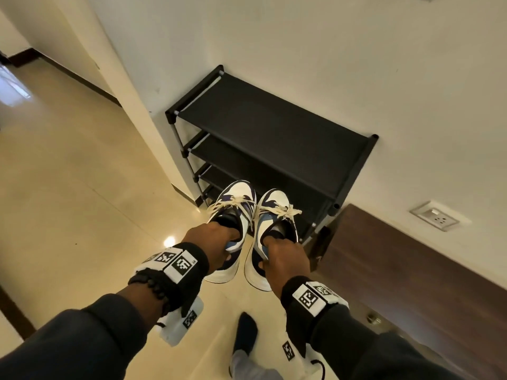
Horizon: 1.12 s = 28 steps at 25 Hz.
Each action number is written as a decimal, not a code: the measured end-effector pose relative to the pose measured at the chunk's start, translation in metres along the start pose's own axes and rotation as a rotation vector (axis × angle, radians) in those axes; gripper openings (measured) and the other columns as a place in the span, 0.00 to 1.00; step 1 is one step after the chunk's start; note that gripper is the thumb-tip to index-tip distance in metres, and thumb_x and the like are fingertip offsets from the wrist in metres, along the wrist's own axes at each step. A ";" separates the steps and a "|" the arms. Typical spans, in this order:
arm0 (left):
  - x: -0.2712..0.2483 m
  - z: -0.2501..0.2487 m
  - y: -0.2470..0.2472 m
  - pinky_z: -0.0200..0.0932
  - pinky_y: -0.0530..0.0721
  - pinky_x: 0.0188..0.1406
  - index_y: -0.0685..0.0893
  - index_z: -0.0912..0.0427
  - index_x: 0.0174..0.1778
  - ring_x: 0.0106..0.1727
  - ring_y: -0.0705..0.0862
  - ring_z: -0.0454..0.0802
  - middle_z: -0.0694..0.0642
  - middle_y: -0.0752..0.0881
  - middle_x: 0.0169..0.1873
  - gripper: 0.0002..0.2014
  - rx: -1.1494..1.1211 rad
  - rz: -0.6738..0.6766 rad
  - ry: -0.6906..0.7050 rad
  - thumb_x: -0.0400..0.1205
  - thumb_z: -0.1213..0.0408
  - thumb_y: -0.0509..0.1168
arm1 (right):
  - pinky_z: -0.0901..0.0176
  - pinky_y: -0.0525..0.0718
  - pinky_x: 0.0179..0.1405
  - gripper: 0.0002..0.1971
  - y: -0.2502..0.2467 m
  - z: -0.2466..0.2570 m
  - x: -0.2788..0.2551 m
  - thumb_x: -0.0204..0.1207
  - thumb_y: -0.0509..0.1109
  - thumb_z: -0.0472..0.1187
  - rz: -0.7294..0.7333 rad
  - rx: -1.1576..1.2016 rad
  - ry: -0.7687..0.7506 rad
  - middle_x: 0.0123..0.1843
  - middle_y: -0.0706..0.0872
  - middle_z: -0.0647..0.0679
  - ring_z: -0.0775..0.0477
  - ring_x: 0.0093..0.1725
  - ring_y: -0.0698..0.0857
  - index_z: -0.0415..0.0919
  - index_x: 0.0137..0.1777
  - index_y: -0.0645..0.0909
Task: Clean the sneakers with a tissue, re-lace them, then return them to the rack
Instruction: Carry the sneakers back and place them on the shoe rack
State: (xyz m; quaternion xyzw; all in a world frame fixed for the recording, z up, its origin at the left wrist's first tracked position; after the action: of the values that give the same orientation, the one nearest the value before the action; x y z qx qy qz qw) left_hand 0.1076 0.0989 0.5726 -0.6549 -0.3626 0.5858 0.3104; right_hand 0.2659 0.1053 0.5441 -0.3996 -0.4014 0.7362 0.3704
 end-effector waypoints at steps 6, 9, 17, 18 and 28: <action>0.083 0.041 -0.014 0.46 0.79 0.56 0.76 0.48 0.68 0.62 0.82 0.56 0.54 0.85 0.60 0.19 0.078 -0.101 0.069 0.80 0.63 0.65 | 0.54 0.72 0.62 0.16 0.016 0.002 0.072 0.78 0.65 0.41 -0.102 -0.056 0.071 0.60 0.84 0.47 0.45 0.60 0.79 0.44 0.65 0.73; 0.110 0.044 -0.012 0.47 0.80 0.59 0.77 0.50 0.68 0.61 0.82 0.56 0.54 0.85 0.58 0.19 0.040 -0.142 0.109 0.80 0.63 0.66 | 0.53 0.73 0.62 0.16 0.022 0.003 0.095 0.77 0.66 0.38 -0.158 -0.076 0.125 0.58 0.84 0.46 0.43 0.59 0.80 0.44 0.64 0.75; 0.190 0.049 -0.012 0.50 0.83 0.59 0.78 0.52 0.65 0.58 0.84 0.57 0.56 0.86 0.54 0.17 0.045 -0.257 0.270 0.79 0.66 0.67 | 0.49 0.76 0.60 0.17 0.037 -0.001 0.159 0.71 0.71 0.36 -0.288 -0.143 0.267 0.53 0.86 0.44 0.41 0.55 0.82 0.40 0.60 0.78; 0.202 0.050 -0.014 0.51 0.83 0.58 0.79 0.52 0.64 0.58 0.83 0.57 0.56 0.86 0.53 0.17 0.045 -0.267 0.288 0.79 0.66 0.67 | 0.49 0.77 0.57 0.17 0.038 -0.003 0.168 0.68 0.73 0.35 -0.308 -0.158 0.286 0.50 0.87 0.43 0.40 0.53 0.83 0.39 0.58 0.80; 0.253 0.055 -0.021 0.47 0.70 0.65 0.80 0.53 0.61 0.64 0.77 0.55 0.55 0.86 0.56 0.15 0.046 -0.340 0.386 0.78 0.61 0.68 | 0.46 0.80 0.52 0.18 0.048 -0.017 0.216 0.59 0.80 0.34 -0.398 -0.183 0.348 0.43 0.87 0.39 0.37 0.47 0.84 0.37 0.50 0.83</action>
State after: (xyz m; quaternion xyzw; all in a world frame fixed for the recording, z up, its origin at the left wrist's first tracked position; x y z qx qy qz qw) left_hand 0.0632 0.3213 0.4464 -0.6770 -0.3880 0.3974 0.4829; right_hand 0.1820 0.2782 0.4328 -0.4652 -0.4669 0.5301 0.5334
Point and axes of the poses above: each hand's wrist, its own x-axis towards the middle knuckle, its own y-axis out of the palm, z = x × y, the point moved 2 cm from there along x, towards the middle knuckle
